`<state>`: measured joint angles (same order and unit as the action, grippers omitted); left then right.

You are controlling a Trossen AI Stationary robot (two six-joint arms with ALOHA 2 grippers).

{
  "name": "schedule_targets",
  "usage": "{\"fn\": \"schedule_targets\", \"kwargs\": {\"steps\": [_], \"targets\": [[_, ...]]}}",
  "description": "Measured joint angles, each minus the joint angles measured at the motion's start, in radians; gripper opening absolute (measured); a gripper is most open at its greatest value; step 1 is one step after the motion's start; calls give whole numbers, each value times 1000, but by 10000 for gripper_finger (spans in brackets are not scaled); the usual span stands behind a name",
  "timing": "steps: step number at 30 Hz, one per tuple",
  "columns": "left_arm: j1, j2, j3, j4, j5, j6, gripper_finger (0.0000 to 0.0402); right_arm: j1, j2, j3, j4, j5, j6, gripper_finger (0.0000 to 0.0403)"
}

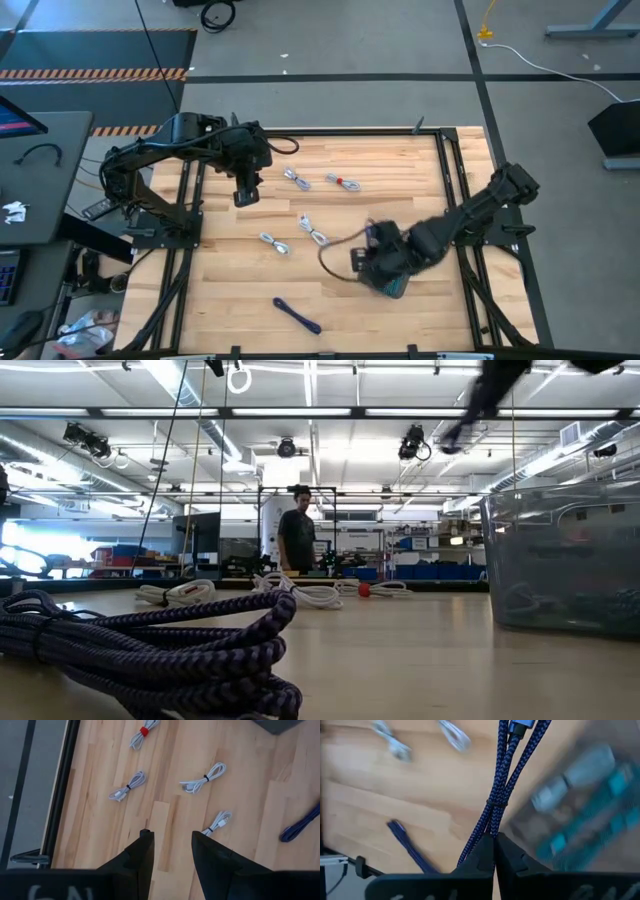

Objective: Pick and place USB-C Cables
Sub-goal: Put the top purple charger cable into the gray bin

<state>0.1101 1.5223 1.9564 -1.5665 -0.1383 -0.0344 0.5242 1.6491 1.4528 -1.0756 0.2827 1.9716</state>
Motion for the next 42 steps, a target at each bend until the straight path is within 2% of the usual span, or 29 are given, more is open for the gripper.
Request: {"fn": "schedule_targets", "kwargs": {"steps": [7,10,16,27,33,42], "targets": [[0,0,0,3,-56,6,137,114,12,0,-121,-159,375,3],[0,0,0,7,-74,6,137,118,20,0,-152,-254,383,3],[0,0,0,13,-79,6,137,84,22,-41,-224,-230,379,3],[0,0,0,27,-79,20,137,69,23,-238,28,-225,367,3],[0,0,0,38,-78,21,137,69,22,-341,135,-261,367,3],[0,0,0,37,-79,21,137,68,22,-407,213,-278,361,6]]}}
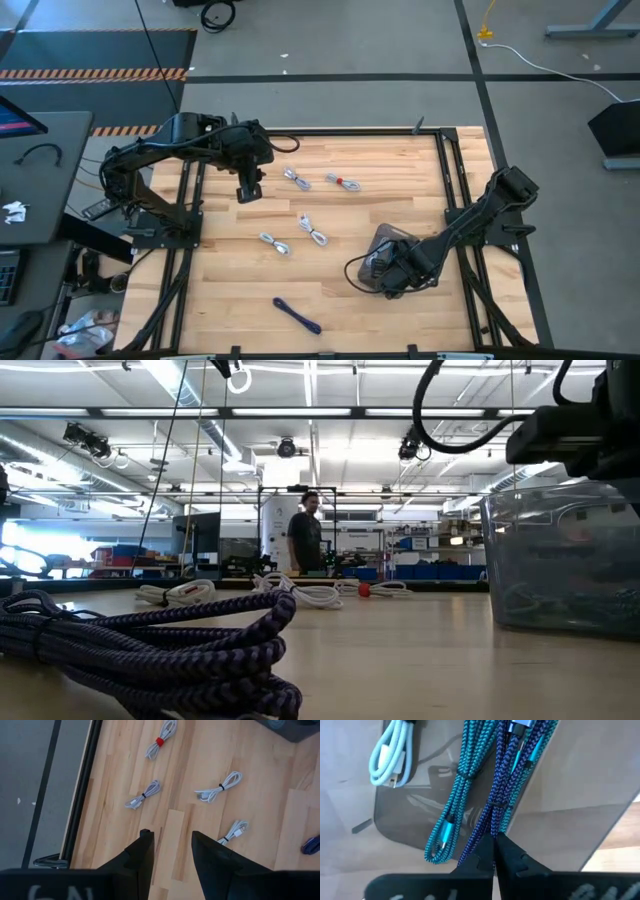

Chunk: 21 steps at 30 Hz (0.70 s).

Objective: Pick and place USB-C Cables
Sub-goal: Put the top purple charger cable into the gray bin, then put the top right white charger cable into the gray bin

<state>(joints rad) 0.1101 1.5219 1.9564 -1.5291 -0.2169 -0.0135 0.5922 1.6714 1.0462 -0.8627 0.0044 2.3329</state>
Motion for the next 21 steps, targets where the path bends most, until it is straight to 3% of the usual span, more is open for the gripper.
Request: {"fn": "schedule_targets", "kwargs": {"steps": [8,15,21], "targets": [[0,0,0,0,0,0,137,0,0,0,-7,0,-32,71],[0,0,0,9,0,0,137,-1,0,0,2,11,-32,88],[0,0,0,8,0,3,137,-22,-4,46,10,140,-81,90]]}}
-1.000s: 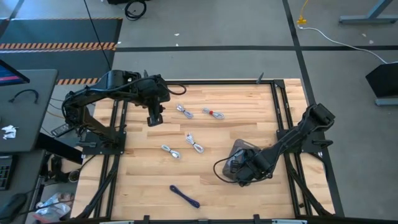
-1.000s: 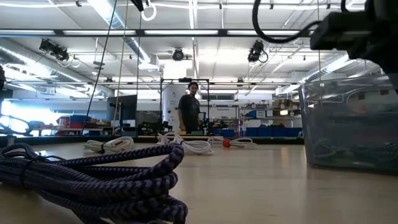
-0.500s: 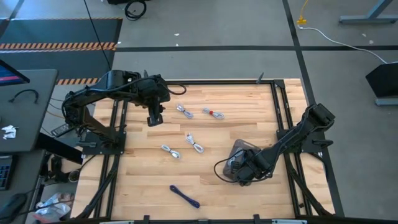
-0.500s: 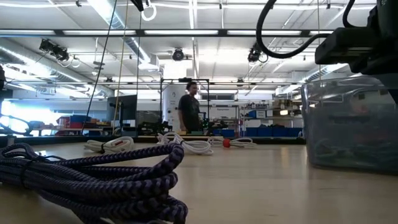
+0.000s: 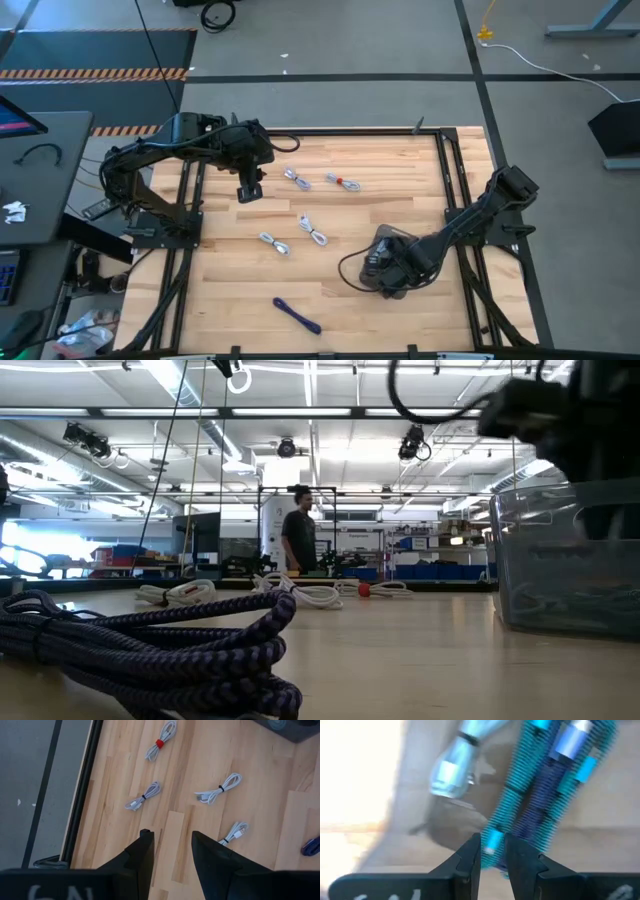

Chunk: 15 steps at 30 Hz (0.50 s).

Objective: Pick and place USB-C Cables
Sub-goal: Put the top right white charger cable into the gray bin

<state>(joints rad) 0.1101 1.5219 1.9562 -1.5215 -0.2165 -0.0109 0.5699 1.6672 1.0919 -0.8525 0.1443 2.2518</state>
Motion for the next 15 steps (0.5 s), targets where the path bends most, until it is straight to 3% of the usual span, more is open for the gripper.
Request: {"fn": "schedule_targets", "kwargs": {"steps": [6,15], "targets": [[0,0,0,-10,14,22,137,-45,0,106,-3,133,-171,90],[-25,0,0,-40,159,31,137,-170,-68,212,-23,377,-622,91]]}}
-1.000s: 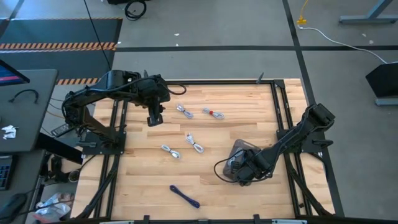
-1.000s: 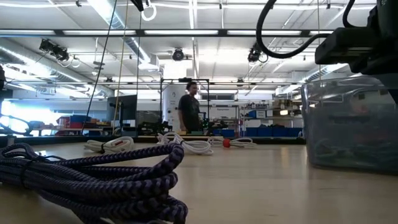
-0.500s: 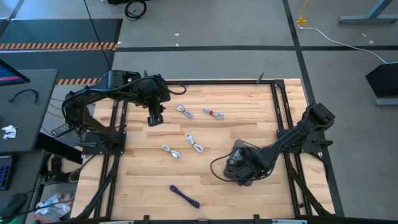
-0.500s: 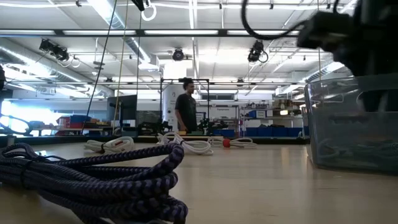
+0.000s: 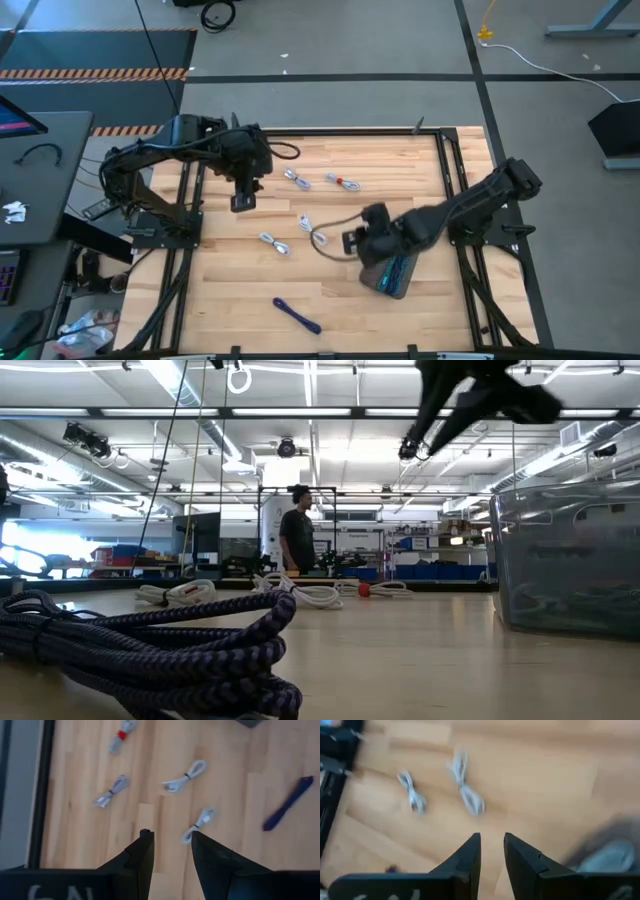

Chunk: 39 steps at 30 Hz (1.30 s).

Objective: Pick and place USB-C Cables
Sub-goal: Put the top right white charger cable into the gray bin

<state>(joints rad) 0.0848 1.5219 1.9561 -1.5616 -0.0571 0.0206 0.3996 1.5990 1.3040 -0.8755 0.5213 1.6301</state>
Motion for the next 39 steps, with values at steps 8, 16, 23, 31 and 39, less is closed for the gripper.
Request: {"fn": "schedule_targets", "kwargs": {"steps": [8,16,23,31,39], "targets": [[-39,2,0,-9,-20,-111,137,-175,-149,1,-6,0,-423,89],[-36,3,0,-7,-130,-200,137,-339,-198,2,20,-102,-765,91],[-37,3,0,33,-133,-201,137,-524,-95,-10,86,-396,-1054,95],[-37,3,0,39,-133,-224,137,-650,112,-11,105,-568,-1244,132],[-37,3,0,41,-133,-273,137,-711,260,-11,102,-564,-1344,167]]}}
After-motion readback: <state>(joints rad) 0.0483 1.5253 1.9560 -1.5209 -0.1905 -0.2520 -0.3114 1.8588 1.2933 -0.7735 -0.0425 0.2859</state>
